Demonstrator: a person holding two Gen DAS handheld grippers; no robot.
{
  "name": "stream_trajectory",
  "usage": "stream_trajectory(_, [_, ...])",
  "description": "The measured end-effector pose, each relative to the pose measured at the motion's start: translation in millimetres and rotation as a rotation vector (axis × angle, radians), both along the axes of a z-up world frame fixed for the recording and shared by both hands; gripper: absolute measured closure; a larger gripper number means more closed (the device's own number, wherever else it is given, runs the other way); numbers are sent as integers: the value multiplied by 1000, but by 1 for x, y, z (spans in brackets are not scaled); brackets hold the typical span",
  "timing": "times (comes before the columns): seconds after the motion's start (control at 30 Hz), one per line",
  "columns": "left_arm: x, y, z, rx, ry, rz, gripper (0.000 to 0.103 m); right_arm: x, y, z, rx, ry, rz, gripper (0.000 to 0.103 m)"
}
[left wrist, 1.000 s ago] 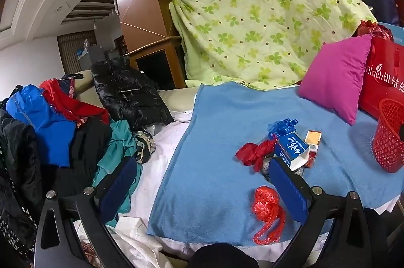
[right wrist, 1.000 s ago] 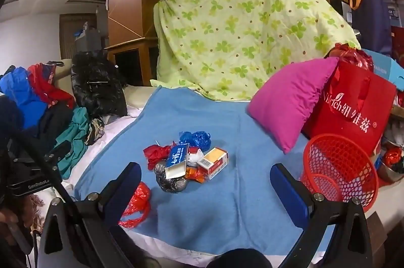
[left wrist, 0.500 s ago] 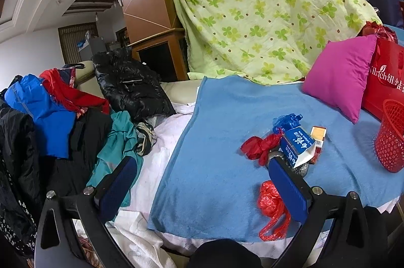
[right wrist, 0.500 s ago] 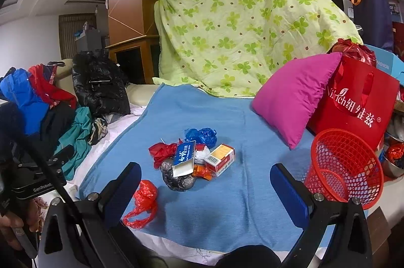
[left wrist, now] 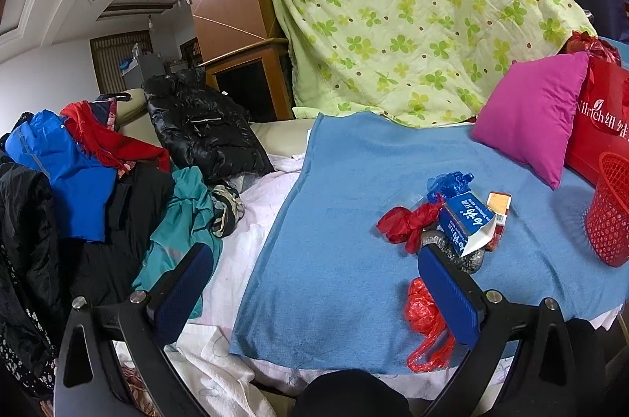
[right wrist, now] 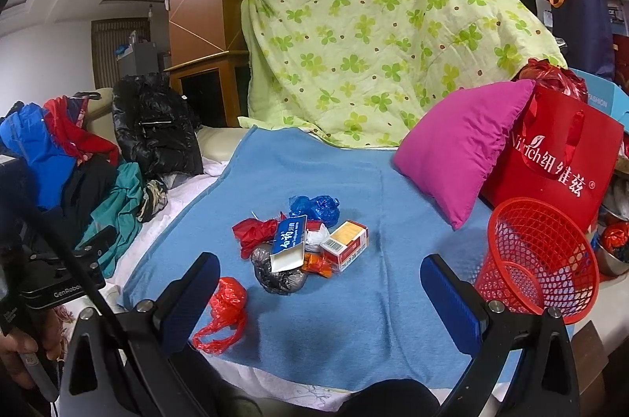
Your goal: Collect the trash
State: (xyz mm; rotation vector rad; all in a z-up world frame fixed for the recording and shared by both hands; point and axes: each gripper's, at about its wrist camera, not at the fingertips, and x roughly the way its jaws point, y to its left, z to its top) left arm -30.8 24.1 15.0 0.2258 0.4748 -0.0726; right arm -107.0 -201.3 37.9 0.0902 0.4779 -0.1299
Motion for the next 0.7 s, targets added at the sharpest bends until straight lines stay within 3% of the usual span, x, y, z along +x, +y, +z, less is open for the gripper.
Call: stream_trajectory(0.7, [6, 5, -8, -4, 14, -7, 0, 6, 6, -2, -2, 9, 1, 0])
